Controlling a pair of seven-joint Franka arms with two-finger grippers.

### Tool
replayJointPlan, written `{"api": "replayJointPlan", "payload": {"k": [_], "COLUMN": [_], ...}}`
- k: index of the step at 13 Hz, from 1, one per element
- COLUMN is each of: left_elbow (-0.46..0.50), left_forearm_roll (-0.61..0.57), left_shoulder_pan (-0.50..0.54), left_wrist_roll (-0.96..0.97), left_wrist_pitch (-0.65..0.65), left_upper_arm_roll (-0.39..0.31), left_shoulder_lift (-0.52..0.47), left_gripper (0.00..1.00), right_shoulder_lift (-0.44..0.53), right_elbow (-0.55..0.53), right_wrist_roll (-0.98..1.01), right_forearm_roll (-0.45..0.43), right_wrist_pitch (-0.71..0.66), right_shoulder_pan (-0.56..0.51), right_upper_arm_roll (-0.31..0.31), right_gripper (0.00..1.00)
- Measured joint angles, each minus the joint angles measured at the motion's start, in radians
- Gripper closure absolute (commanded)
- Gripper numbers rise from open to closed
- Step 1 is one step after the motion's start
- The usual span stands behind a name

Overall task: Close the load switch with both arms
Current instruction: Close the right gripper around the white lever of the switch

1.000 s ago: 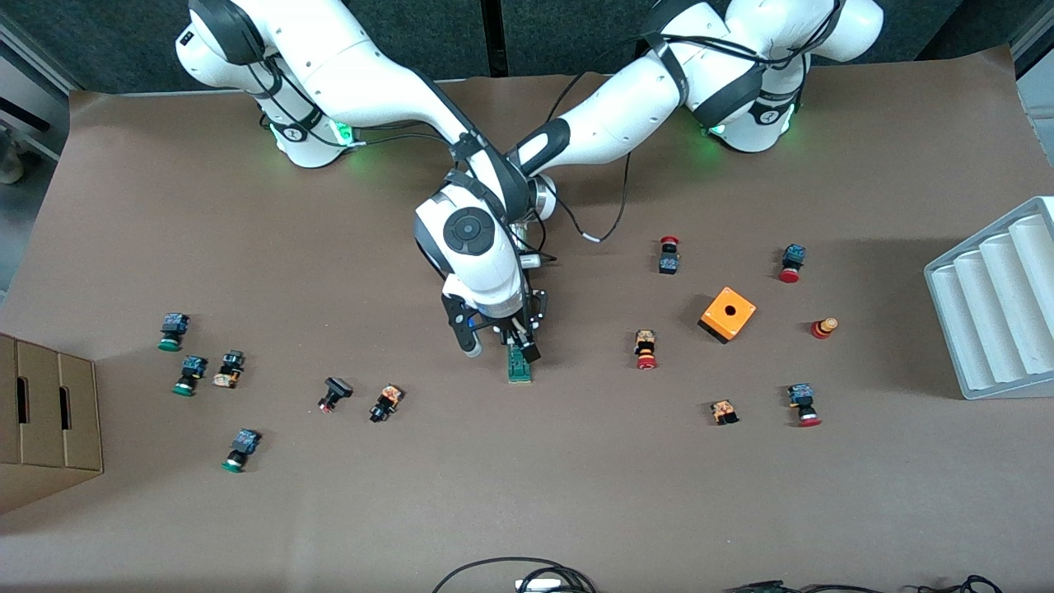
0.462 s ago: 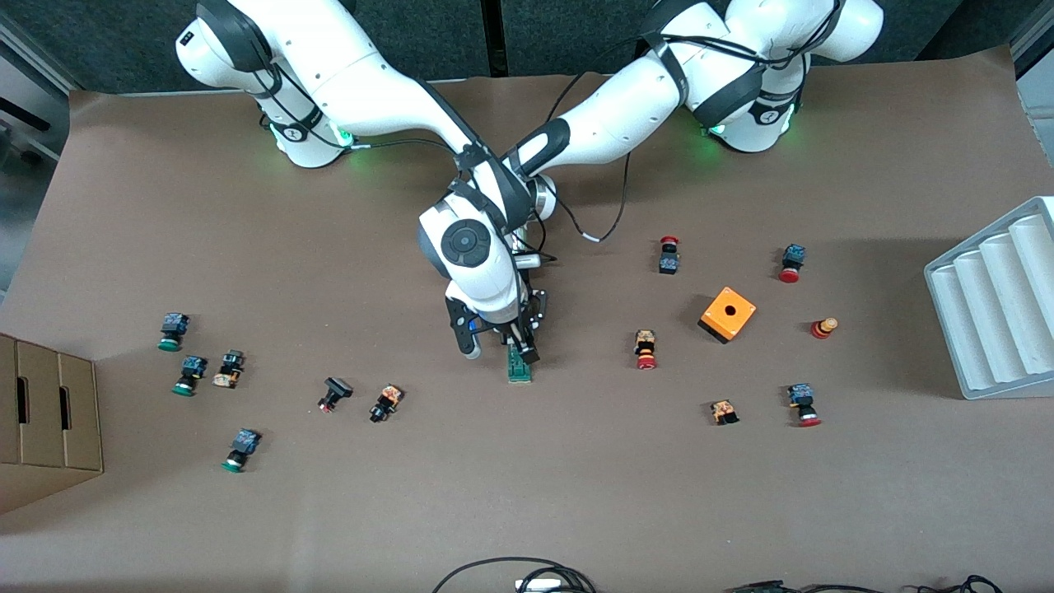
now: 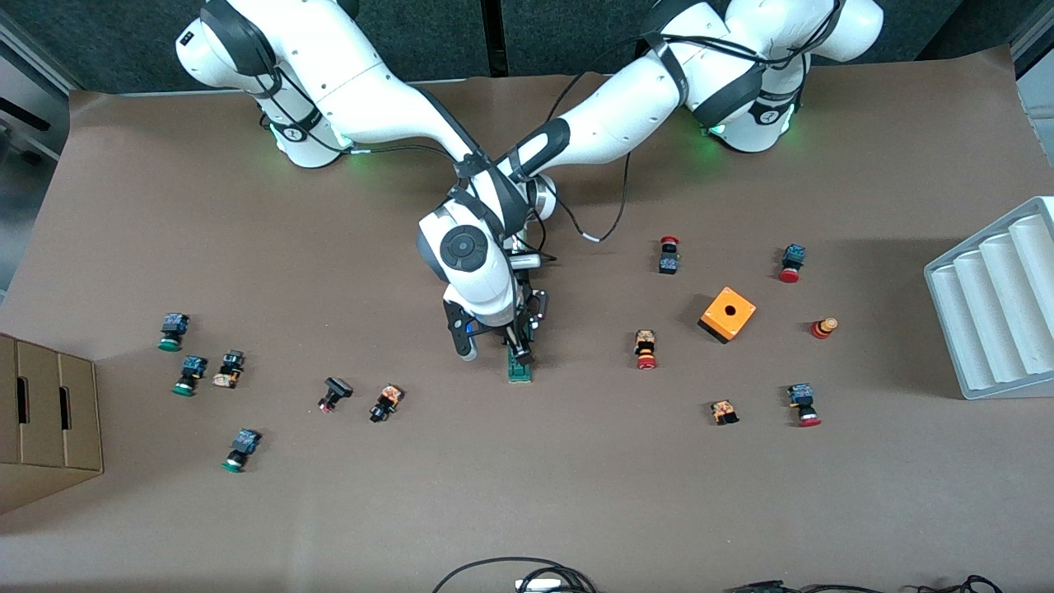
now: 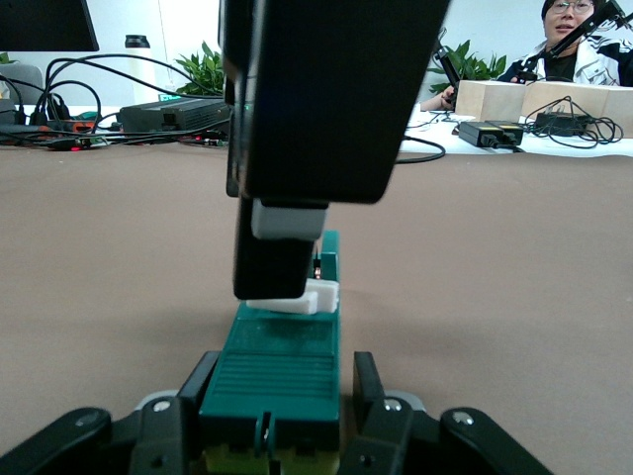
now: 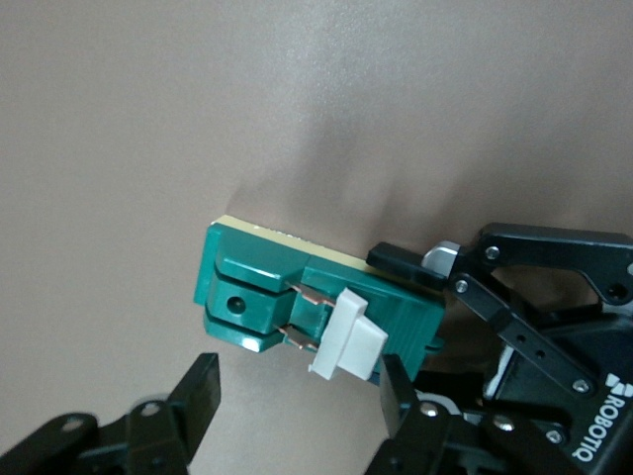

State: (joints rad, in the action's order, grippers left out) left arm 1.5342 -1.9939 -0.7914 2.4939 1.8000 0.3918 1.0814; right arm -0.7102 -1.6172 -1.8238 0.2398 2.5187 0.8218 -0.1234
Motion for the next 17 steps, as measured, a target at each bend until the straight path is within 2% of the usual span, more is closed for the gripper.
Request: {"api": "replayJointPlan", "payload": {"k": [4, 5, 6, 17], "left_elbow": [0.000, 0.000, 0.000, 0.000], "left_forearm_roll": [0.000, 0.000, 0.000, 0.000], "left_shoulder_pan": [0.000, 0.000, 0.000, 0.000], "left_wrist_roll": [0.000, 0.000, 0.000, 0.000], "left_wrist_pitch": [0.000, 0.000, 0.000, -0.001], "left_upper_arm_roll": [0.000, 0.000, 0.000, 0.000], "left_shoulder_lift": [0.000, 0.000, 0.000, 0.000], "left_gripper": [0.40, 0.40, 0.40, 0.40], "right_shoulder_lift": [0.000, 0.000, 0.000, 0.003], "right_elbow": [-0.011, -0.013, -0.015, -0.031], "right_wrist_roll": [0.000, 0.000, 0.002, 0.006], "right_forearm_roll": [0.000, 0.000, 0.000, 0.001], "right_wrist_pitch": [0.000, 0.002, 0.008, 0.025], "right_shoulder_pan": [0.000, 0.000, 0.000, 0.000], "right_upper_arm_roll": [0.000, 0.000, 0.000, 0.003], "right_gripper": [0.28, 0.34, 0.37, 0.39]}}
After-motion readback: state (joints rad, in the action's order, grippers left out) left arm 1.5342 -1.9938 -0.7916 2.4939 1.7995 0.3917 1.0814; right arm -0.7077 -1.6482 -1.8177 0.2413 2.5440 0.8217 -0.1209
